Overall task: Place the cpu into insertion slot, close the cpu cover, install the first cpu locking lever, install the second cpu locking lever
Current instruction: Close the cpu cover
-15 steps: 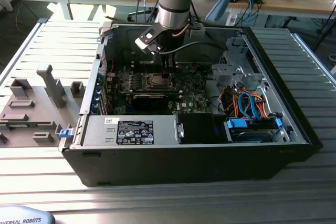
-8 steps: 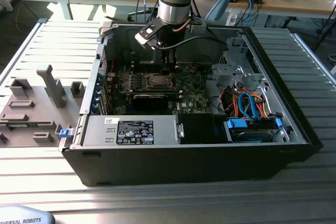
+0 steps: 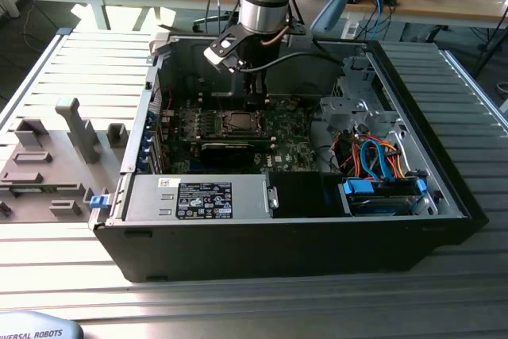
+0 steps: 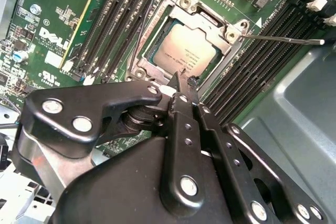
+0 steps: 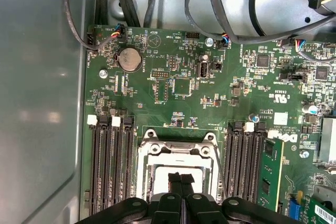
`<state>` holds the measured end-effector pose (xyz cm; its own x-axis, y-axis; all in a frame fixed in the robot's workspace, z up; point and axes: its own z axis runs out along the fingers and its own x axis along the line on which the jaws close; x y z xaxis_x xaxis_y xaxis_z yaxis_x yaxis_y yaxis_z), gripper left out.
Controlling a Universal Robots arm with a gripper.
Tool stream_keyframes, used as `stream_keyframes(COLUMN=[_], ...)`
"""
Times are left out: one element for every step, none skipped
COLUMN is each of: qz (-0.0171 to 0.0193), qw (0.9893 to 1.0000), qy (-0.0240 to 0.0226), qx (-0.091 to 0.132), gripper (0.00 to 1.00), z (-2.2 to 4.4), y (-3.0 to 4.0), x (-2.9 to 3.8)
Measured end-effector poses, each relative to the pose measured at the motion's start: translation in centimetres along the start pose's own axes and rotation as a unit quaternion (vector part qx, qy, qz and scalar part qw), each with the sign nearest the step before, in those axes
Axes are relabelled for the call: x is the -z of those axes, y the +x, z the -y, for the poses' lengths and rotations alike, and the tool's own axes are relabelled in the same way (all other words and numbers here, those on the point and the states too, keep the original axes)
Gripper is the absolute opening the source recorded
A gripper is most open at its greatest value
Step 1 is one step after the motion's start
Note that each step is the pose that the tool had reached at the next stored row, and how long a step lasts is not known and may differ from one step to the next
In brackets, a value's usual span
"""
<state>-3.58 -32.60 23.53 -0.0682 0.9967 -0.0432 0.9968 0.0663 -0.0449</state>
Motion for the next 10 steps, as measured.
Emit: stream_keyframes(qz=[0.0001,0.0,0.0,0.0,0.0,0.0001,0.0,0.0,0.0,0.0001], qw=[1.0,1.0,1.0,1.0,1.0,1.0,1.0,1.0,1.0,1.0], qy=[0.0,0.0,0.0,0.0,0.0,0.0,0.0,0.0,0.0,0.0001], qx=[0.0,0.0,0.0,0.0,0.0,0.0,0.0,0.0,0.0,0.0], gripper=[0.11,0.11,0.11,0.11,0.11,0.11,0.11,0.11,0.11,0.11], z=[0.0,0.0,0.0,0.0,0.0,0.0,0.0,0.0,0.0,0.0], y=[0.0,0.0,0.0,0.0,0.0,0.0,0.0,0.0,0.0,0.0], x=[0.02,0.02,0.02,0.02,0.02,0.03,0.03,0.04,0.05,0.06])
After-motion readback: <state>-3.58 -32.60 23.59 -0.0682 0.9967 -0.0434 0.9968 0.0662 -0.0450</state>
